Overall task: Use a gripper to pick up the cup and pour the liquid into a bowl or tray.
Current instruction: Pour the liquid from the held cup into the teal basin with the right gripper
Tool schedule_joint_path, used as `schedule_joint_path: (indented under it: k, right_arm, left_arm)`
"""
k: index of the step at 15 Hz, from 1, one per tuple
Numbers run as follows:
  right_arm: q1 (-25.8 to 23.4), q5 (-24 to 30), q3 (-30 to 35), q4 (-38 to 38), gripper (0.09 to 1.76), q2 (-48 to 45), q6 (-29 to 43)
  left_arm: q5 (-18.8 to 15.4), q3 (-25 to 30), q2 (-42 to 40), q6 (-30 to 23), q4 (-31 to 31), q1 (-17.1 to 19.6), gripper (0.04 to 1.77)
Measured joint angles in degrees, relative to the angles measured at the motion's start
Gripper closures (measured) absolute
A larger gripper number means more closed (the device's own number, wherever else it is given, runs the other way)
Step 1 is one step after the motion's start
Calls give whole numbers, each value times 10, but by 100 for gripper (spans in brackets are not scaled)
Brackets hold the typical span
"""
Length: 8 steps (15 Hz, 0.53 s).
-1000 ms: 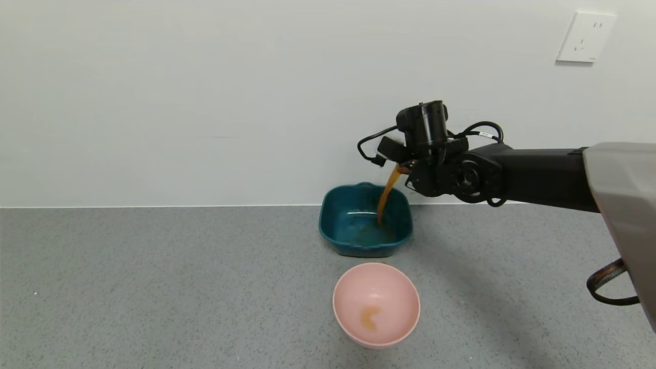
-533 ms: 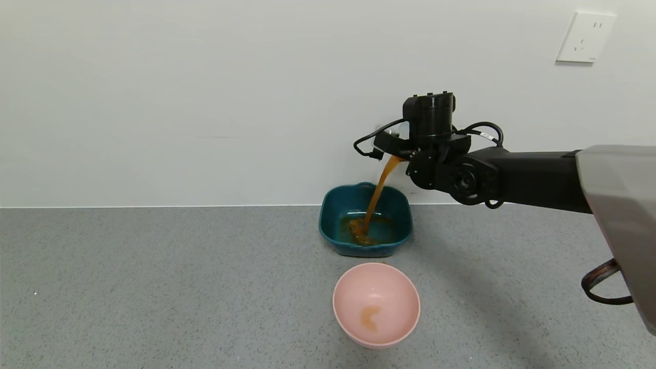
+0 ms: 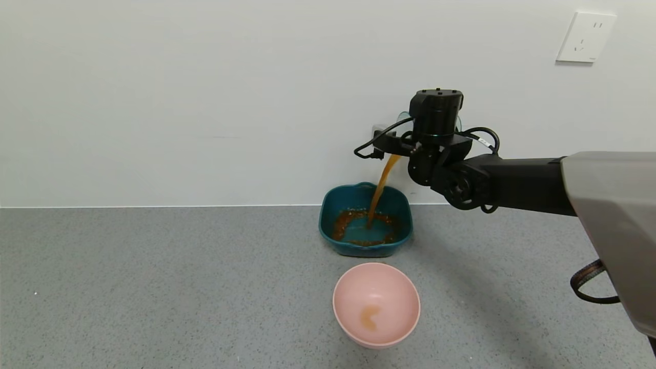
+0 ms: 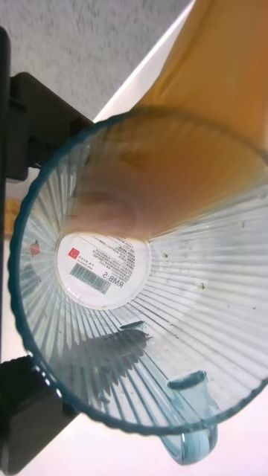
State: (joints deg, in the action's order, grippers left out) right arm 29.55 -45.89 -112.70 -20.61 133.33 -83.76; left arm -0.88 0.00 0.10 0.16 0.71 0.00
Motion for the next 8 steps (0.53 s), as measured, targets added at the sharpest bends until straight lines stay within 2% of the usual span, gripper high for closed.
schedule_joint_path:
  k: [5, 8]
  right_arm:
    - [-1, 1, 0, -58, 51, 4, -98]
    - [-1, 1, 1, -65, 51, 5, -134]
  left_arm:
    - [0, 0, 0, 0, 0, 0, 9]
    - [0, 0, 0, 0, 0, 0, 9]
